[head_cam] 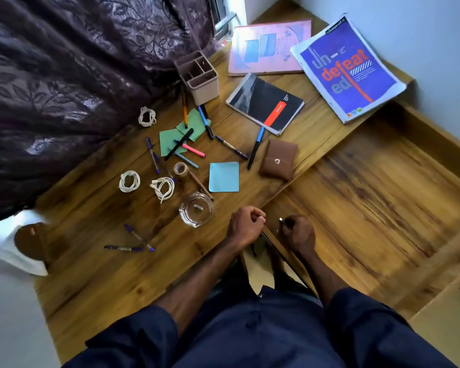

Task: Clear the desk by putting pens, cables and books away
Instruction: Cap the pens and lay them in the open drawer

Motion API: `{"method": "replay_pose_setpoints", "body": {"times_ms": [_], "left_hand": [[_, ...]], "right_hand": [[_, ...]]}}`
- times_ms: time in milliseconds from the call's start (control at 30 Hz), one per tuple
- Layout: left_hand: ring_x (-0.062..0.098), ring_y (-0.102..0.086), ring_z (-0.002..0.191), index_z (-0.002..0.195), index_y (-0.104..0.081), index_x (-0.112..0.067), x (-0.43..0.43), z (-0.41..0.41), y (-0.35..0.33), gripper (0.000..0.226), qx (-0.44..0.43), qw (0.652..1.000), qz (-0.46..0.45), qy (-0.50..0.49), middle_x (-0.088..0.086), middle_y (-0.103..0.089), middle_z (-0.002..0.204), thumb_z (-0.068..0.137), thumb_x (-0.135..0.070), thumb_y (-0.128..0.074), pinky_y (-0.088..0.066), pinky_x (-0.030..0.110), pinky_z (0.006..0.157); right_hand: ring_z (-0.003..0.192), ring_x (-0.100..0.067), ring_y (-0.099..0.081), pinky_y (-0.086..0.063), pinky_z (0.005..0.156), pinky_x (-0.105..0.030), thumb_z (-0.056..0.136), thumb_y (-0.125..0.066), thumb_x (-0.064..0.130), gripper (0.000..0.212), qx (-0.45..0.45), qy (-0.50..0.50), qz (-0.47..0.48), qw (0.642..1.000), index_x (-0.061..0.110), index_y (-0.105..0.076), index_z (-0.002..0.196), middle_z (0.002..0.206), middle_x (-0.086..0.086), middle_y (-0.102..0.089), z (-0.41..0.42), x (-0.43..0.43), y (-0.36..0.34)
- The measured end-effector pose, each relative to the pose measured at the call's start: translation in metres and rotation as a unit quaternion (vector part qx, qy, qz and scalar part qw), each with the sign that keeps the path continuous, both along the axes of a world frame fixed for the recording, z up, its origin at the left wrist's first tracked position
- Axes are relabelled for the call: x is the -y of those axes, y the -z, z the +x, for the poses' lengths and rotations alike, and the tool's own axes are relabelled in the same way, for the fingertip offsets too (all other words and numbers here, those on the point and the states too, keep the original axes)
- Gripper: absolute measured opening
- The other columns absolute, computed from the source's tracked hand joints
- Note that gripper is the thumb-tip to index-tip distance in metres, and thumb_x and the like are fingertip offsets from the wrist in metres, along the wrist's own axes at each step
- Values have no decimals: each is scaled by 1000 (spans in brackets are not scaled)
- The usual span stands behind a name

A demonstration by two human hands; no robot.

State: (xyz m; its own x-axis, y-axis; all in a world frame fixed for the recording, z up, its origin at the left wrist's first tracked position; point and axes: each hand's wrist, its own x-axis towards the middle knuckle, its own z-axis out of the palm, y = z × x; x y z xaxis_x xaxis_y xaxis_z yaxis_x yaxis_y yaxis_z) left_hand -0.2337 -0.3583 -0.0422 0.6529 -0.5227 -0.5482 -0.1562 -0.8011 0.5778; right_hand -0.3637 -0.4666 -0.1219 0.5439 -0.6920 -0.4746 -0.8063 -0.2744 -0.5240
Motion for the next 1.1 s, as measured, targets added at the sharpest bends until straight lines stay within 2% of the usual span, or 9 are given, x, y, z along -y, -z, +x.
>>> {"method": "replay_pose_setpoints", "body": {"times_ms": [100, 333, 667, 733, 800, 900, 967, 1000, 1100], "left_hand": [[12, -73, 83, 102, -74, -23, 0, -3, 0, 12, -6, 1000, 0, -5, -5, -76, 94, 91, -24, -69, -62, 32, 77], [18, -73, 87, 103, -75, -19, -1, -6, -4, 14, -9, 1000, 3, -28, 0, -77, 95, 92, -22, -68, -62, 40, 82], [16, -73, 89, 106, -74, -18, 0, -2, -11, 15, -8, 1000, -4, -28, 0, -76, 100, 93, -22, -68, -62, 40, 83], [14, -72, 88, 106, -74, -18, 0, 2, -16, 15, 4, 1000, -10, -23, -2, -76, 100, 92, -22, -68, -62, 39, 82], [10, -71, 89, 106, -74, -20, -1, 8, -21, 15, 22, 999, -19, -18, -4, -76, 102, 93, -23, -67, -62, 34, 81], [8, -71, 86, 102, -74, -26, -10, 21, -34, 13, 71, 997, -35, -20, -9, -76, 101, 92, -27, -66, -61, 30, 77], [7, -71, 83, 100, -74, -26, -22, 32, -38, 12, 98, 993, -50, -34, -11, -76, 98, 91, -28, -66, -61, 31, 76], [7, -71, 84, 100, -74, -26, -33, 39, -39, 12, 104, 992, -56, -46, -11, -76, 98, 92, -28, -66, -62, 32, 77], [8, -71, 90, 101, -73, -24, -60, 55, -39, 11, 109, 989, -59, -86, -9, -75, 100, 92, -27, -65, -61, 36, 80]], "right_hand": [[94, -28, -64, -49, 73, -31, 93, -64, 21, 19, -3, -18, -16, 1000, 8, -76, 101, 107, -13, -68, 3, -2, 1], [101, -27, -63, -56, 80, -36, 96, -63, 27, 27, -10, -51, -48, 997, 9, -73, 114, 115, -13, -64, 2, -8, 1], [100, -25, -64, -54, 81, -34, 92, -67, 31, 28, -16, -44, -44, 998, 13, -74, 112, 114, -9, -68, 4, -5, -4], [97, -24, -66, -56, 81, -38, 92, -69, 28, 25, 34, -4, -50, 998, 11, -74, 109, 109, -8, -71, 7, -5, -12], [86, -21, -66, -57, 73, -40, 89, -74, 23, 16, 133, 33, -77, 988, 10, -72, 98, 95, -7, -71, 12, -4, -26], [69, -10, -56, -51, 63, -26, 87, -76, 27, 17, 255, 36, -131, 957, 16, -65, 81, 78, 3, -62, 36, -7, -54], [65, -5, -52, -43, 60, -14, 87, -75, 32, 19, 300, 2, -130, 945, 21, -61, 80, 76, 7, -58, 58, -15, -72], [65, -4, -53, -43, 59, -13, 88, -75, 33, 18, 312, -26, -118, 942, 22, -62, 82, 77, 8, -59, 71, -24, -81], [71, -4, -60, -53, 61, -23, 88, -74, 29, 13, 305, -125, -61, 942, 18, -68, 92, 84, 6, -65, 102, -47, -94]]}}
